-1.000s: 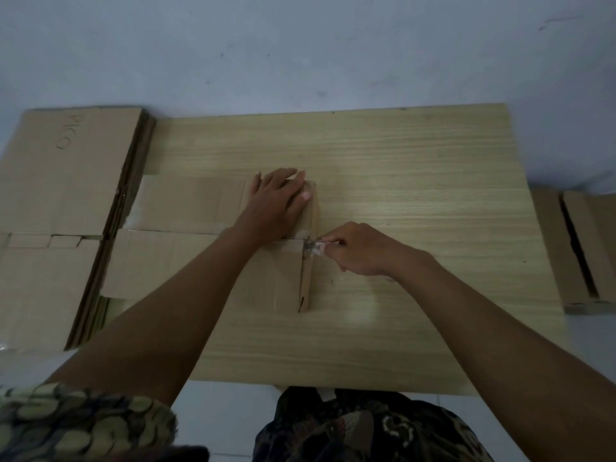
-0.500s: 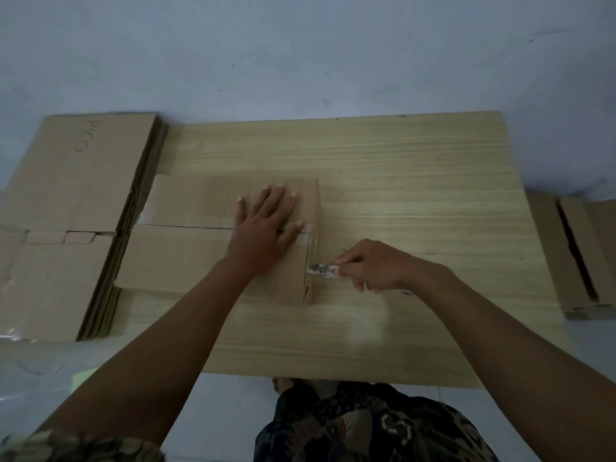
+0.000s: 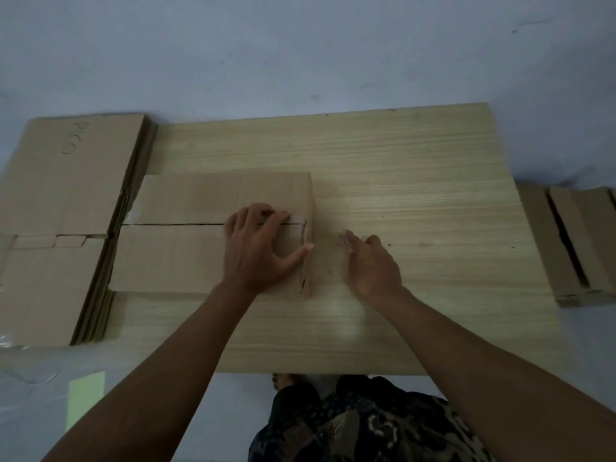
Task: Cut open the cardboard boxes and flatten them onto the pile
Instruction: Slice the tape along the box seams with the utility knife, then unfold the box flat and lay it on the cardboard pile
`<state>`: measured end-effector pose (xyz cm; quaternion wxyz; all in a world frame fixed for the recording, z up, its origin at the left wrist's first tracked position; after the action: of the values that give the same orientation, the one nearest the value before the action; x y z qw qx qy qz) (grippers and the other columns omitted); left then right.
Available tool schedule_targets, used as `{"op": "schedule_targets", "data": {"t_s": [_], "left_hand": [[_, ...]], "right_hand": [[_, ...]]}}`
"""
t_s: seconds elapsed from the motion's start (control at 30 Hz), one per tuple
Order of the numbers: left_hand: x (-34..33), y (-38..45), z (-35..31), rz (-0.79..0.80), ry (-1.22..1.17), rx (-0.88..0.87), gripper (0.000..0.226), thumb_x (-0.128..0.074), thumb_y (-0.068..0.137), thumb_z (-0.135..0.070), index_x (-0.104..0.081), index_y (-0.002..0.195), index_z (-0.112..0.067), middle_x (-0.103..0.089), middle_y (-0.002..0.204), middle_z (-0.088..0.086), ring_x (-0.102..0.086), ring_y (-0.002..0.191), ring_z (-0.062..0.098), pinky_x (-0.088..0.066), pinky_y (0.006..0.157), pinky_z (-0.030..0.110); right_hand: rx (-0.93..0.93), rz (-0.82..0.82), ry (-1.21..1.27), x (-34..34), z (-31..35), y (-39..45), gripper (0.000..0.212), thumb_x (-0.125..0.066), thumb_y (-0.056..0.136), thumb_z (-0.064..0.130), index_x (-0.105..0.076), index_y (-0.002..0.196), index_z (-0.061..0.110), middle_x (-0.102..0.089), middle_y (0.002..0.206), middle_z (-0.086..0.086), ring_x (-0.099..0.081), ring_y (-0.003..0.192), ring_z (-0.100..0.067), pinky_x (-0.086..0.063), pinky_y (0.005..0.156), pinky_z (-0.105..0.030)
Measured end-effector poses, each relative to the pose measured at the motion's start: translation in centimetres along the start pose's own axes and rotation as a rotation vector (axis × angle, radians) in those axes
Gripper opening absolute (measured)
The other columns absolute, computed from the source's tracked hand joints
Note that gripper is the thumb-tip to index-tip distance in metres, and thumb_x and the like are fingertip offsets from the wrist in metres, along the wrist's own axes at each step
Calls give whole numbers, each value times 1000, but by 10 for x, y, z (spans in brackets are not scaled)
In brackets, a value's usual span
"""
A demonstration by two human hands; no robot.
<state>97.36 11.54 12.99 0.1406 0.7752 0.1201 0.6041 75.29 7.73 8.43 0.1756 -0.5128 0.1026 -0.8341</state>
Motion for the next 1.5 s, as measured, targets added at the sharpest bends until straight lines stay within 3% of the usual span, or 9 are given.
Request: {"op": "schedule_targets", "data": {"t_s": [0.23,0.43,0.6,0.9,1.07,1.13,1.3,1.4,1.5], "left_hand": [[-1,-17,-3,-58,-50,11,57,-74,79,-63,-72,107,-14,-60,112,9,-57,104,29,-42,92,46],[2,-21,-3,-68,-34,69,49,-67,83,-63,-67,97,-16,-59,101,4,-54,94,25,-41,84,42],[8,-24,9,-63,7,81,44,-64,88,-60,-69,96,-17,-61,97,4,-56,92,25,-40,81,40],[6,-30,32,43,28,138,46,-57,87,-62,-61,94,-17,-57,100,4,-53,96,26,-40,84,41],[5,-33,35,14,-7,102,44,-63,88,-57,-64,98,-15,-58,101,4,-55,95,25,-45,85,41],[5,-36,35,-41,-10,80,44,-67,89,-53,-69,103,-11,-61,103,7,-59,96,26,-48,88,44],[1,-42,35,-61,17,78,52,-67,93,-50,-71,119,-5,-67,120,11,-63,112,28,-45,106,49],[0,-42,34,21,44,96,60,-57,96,-55,-67,128,-5,-67,129,13,-60,125,29,-37,114,52],[6,-37,35,-16,10,71,56,-55,95,-57,-69,121,-10,-66,117,11,-59,113,29,-35,112,51]], "right_hand": [[47,-111,-270,-10,-9,-3,50,-53,97,25,-46,145,35,-51,119,-8,-52,110,-29,-42,90,-45],[422,-368,211,24,46,18,36,-59,94,26,-68,128,15,-61,129,-2,-58,119,-21,-48,97,-40],[732,-113,85,34,84,30,40,-65,90,21,-68,129,11,-60,141,-8,-49,137,-24,-37,114,-35],[602,25,1,22,82,29,40,-52,103,33,-57,143,28,-30,164,4,-20,153,-14,-17,122,-45],[531,120,-172,34,84,44,79,-53,97,54,-18,161,24,-4,170,5,2,155,-10,-4,125,-49],[536,108,-198,40,84,49,87,-57,93,61,-18,161,24,-4,170,2,4,155,-12,-2,125,-47],[713,-86,-231,33,84,50,67,-53,96,55,-47,150,16,-36,161,-7,-28,151,-19,-15,123,-46],[881,-398,-192,28,90,47,46,-46,99,38,-67,127,8,-66,131,-14,-62,123,-27,-45,106,-45],[820,-531,-84,44,107,48,41,-41,103,35,-71,115,10,-76,104,-9,-72,90,-31,-55,83,-41]]}}
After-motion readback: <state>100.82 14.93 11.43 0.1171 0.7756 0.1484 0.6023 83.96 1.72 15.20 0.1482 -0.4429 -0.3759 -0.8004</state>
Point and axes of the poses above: each hand's wrist, its own y-axis towards the middle knuckle, its own x-axis out of the back of the hand, z = x × y, the point moved 1 cm from there along y, towards the middle knuckle
